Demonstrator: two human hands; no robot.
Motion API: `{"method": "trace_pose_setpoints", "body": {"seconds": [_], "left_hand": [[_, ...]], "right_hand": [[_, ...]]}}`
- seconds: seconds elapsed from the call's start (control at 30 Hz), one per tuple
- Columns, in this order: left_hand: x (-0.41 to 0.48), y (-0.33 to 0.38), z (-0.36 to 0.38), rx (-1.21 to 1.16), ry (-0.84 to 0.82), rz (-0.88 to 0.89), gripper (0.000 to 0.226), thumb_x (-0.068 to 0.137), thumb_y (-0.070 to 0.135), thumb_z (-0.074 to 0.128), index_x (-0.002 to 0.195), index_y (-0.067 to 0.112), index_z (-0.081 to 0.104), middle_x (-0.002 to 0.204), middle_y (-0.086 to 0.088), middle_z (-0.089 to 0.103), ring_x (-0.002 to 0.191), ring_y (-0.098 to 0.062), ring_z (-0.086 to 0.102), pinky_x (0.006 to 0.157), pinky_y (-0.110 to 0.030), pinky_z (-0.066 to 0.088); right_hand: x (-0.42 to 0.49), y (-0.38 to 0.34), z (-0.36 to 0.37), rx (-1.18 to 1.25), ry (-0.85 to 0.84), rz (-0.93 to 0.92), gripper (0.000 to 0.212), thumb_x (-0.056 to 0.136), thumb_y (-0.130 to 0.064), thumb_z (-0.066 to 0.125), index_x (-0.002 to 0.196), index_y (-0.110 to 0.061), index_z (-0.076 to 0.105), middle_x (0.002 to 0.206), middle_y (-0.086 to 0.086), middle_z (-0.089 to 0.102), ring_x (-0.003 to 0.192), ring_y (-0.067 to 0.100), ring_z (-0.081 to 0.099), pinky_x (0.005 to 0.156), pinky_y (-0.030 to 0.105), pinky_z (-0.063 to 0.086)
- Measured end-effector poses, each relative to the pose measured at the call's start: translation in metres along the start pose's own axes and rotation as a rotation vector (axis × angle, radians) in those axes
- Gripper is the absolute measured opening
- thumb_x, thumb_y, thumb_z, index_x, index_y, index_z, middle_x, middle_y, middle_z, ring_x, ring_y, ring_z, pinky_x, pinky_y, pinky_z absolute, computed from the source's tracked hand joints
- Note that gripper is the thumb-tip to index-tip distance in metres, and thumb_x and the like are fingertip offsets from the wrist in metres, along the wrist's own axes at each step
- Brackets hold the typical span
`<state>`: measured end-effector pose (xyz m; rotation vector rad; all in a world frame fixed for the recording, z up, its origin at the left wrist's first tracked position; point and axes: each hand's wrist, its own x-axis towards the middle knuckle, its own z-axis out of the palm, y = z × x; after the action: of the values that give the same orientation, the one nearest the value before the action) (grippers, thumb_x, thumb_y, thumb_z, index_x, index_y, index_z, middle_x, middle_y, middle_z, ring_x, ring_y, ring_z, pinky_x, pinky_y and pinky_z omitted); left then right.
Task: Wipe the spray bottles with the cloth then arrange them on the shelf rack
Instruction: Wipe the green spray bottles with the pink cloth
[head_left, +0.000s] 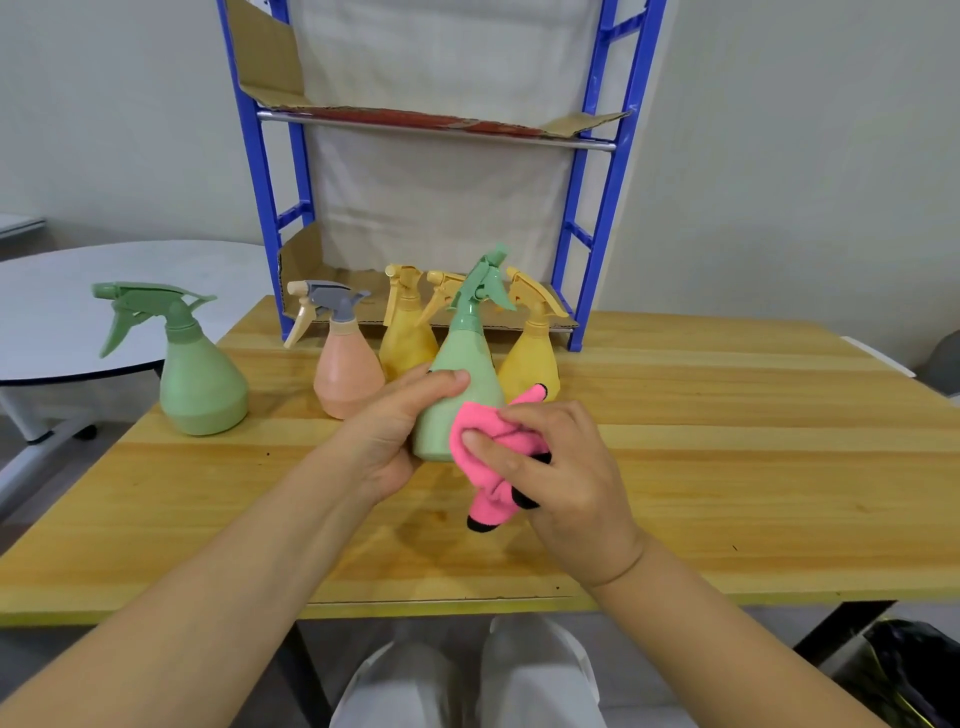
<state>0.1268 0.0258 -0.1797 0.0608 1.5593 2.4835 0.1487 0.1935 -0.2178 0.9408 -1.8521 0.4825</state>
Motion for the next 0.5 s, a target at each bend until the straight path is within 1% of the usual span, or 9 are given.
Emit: {"method": "trace_pose_setpoints", "body": {"seconds": [0.07, 0.1, 0.17, 0.23, 0.3, 0.37, 0.4, 0.43, 0.5], "left_hand": [[-0.002, 0.0, 0.002, -0.095, 0.06, -0.013, 0.015, 0.082, 0.017, 0.062, 0.095, 0.009, 0.062, 0.081, -0.007, 0.071, 0.078, -0.022, 0.066, 0.074, -0.036, 0.054], [-0.003, 0.0, 0.003, -0.147, 0.068, -0.022, 0.012, 0.084, 0.018, 0.059, 0.093, 0.01, 0.062, 0.077, -0.007, 0.072, 0.076, -0.022, 0.067, 0.072, -0.036, 0.054], [-0.005, -0.002, 0.005, -0.243, 0.059, -0.027, 0.013, 0.085, 0.02, 0.056, 0.092, 0.011, 0.061, 0.075, -0.008, 0.073, 0.071, -0.022, 0.069, 0.067, -0.034, 0.057], [-0.007, -0.003, 0.005, -0.32, 0.054, -0.034, 0.017, 0.083, 0.023, 0.057, 0.096, 0.011, 0.061, 0.079, -0.01, 0.073, 0.075, -0.025, 0.069, 0.069, -0.037, 0.056], [-0.01, -0.004, 0.003, -0.381, 0.05, -0.043, 0.03, 0.076, 0.025, 0.062, 0.102, 0.01, 0.06, 0.084, -0.013, 0.072, 0.08, -0.028, 0.068, 0.073, -0.04, 0.054], [-0.012, -0.005, 0.0, -0.431, 0.046, -0.036, 0.047, 0.067, 0.028, 0.067, 0.11, 0.009, 0.058, 0.088, -0.014, 0.071, 0.08, -0.029, 0.068, 0.069, -0.039, 0.056], [-0.013, -0.005, -0.003, -0.445, 0.056, -0.025, 0.05, 0.066, 0.028, 0.067, 0.112, 0.009, 0.058, 0.09, -0.014, 0.071, 0.08, -0.029, 0.069, 0.067, -0.038, 0.057], [-0.015, -0.003, -0.006, -0.446, 0.067, -0.004, 0.047, 0.069, 0.028, 0.066, 0.113, 0.011, 0.058, 0.092, -0.014, 0.071, 0.082, -0.03, 0.069, 0.068, -0.039, 0.057], [-0.016, -0.002, -0.017, -0.395, 0.123, 0.069, 0.033, 0.079, 0.023, 0.062, 0.111, 0.017, 0.06, 0.1, -0.012, 0.07, 0.094, -0.03, 0.066, 0.081, -0.045, 0.054]], "right_hand": [[-0.001, 0.002, 0.0, 0.043, 0.02, 0.076, 0.027, 0.086, -0.013, 0.069, 0.113, -0.014, 0.068, 0.107, 0.006, 0.056, 0.088, 0.026, 0.051, 0.076, 0.025, 0.042], [-0.001, 0.002, 0.0, 0.06, 0.04, 0.106, 0.027, 0.086, -0.013, 0.068, 0.113, -0.012, 0.067, 0.107, 0.004, 0.054, 0.088, 0.026, 0.051, 0.075, 0.026, 0.043], [-0.001, -0.001, 0.003, 0.109, 0.083, 0.166, 0.029, 0.085, -0.013, 0.069, 0.113, -0.01, 0.065, 0.106, 0.001, 0.051, 0.088, 0.024, 0.052, 0.073, 0.028, 0.045], [-0.002, -0.003, 0.006, 0.17, 0.122, 0.212, 0.032, 0.083, -0.012, 0.069, 0.114, -0.012, 0.062, 0.106, 0.001, 0.051, 0.089, 0.023, 0.052, 0.072, 0.03, 0.046], [-0.003, -0.008, 0.01, 0.212, 0.156, 0.242, 0.03, 0.084, -0.012, 0.067, 0.113, -0.013, 0.059, 0.105, 0.001, 0.05, 0.088, 0.026, 0.054, 0.072, 0.032, 0.047], [-0.005, -0.012, 0.015, 0.218, 0.168, 0.231, 0.024, 0.086, -0.012, 0.066, 0.109, -0.012, 0.06, 0.103, 0.002, 0.05, 0.087, 0.026, 0.053, 0.073, 0.031, 0.046], [-0.005, -0.015, 0.017, 0.216, 0.152, 0.223, 0.02, 0.088, -0.015, 0.064, 0.107, -0.012, 0.06, 0.102, 0.002, 0.05, 0.086, 0.025, 0.053, 0.073, 0.028, 0.045], [-0.006, -0.018, 0.019, 0.221, 0.123, 0.23, 0.017, 0.09, -0.018, 0.062, 0.106, -0.013, 0.061, 0.101, 0.001, 0.05, 0.085, 0.023, 0.052, 0.073, 0.025, 0.043], [-0.007, -0.023, 0.023, 0.254, 0.03, 0.268, 0.016, 0.089, -0.021, 0.061, 0.101, -0.01, 0.065, 0.099, -0.001, 0.051, 0.088, 0.016, 0.05, 0.074, 0.018, 0.041]]}}
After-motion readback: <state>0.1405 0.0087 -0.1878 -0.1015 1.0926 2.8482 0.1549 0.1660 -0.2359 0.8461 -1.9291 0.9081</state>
